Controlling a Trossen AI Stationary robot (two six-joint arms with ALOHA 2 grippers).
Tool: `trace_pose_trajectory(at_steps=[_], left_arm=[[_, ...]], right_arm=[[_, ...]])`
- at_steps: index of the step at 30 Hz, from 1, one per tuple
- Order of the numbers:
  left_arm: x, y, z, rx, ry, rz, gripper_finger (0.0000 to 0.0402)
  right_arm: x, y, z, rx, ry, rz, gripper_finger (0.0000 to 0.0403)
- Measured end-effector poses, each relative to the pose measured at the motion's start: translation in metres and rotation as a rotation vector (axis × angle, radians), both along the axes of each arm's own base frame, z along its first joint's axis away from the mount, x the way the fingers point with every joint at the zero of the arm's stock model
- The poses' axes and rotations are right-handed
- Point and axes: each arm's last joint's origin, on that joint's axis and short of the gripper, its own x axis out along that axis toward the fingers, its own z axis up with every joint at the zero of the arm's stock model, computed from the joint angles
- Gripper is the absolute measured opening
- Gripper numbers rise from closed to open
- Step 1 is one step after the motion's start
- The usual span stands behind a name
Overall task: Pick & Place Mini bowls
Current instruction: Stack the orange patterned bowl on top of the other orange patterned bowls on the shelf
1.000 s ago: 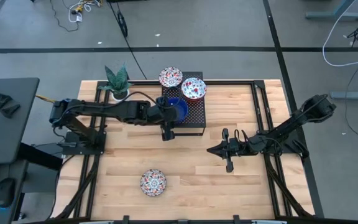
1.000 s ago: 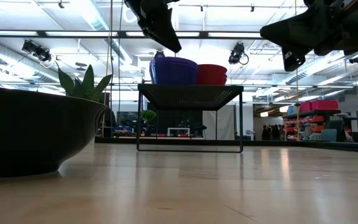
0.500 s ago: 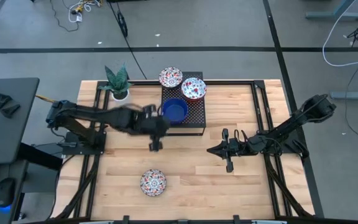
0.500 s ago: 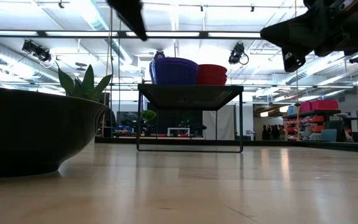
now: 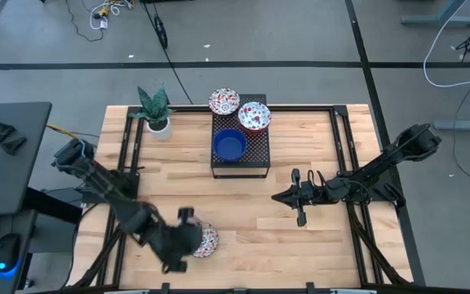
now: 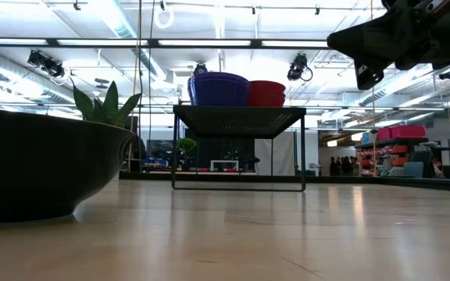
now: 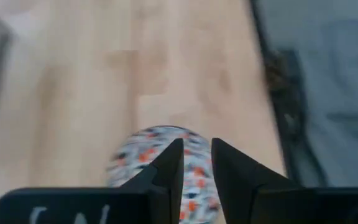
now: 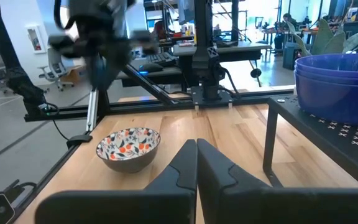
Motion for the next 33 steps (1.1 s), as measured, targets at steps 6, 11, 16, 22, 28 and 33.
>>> trace_pose_trajectory(at_steps=[6, 11, 16, 22, 28, 33], left_arm=[[-0.020, -0.021, -0.041, -0.004, -0.073, -0.134, 0.0136], [-0.025, -0.017, -0.060, 0.082, -0.051, -0.205, 0.0188], [-0.020, -0.021, -0.073, 0.126, -0.030, -0.267, 0.0197], [-0.013, -0.028, -0.097, 0.131, 0.046, -0.301, 0.0182], [-0.012, -0.030, -0.109, 0.138, 0.084, -0.285, 0.0170], [-0.011, -0.029, -0.110, 0.157, 0.080, -0.273, 0.0153]], right_arm=[[0.000, 0.000, 0.000, 0.002, 0.000, 0.000, 0.0004], [0.000, 0.000, 0.000, 0.003, 0.000, -0.002, 0.0004], [0.000, 0.000, 0.000, 0.003, 0.000, -0.002, 0.0004], [0.000, 0.000, 0.000, 0.003, 0.001, -0.002, 0.0004], [0.000, 0.000, 0.000, 0.002, 0.002, -0.002, 0.0004], [0.000, 0.000, 0.000, 0.002, 0.002, -0.002, 0.0004]])
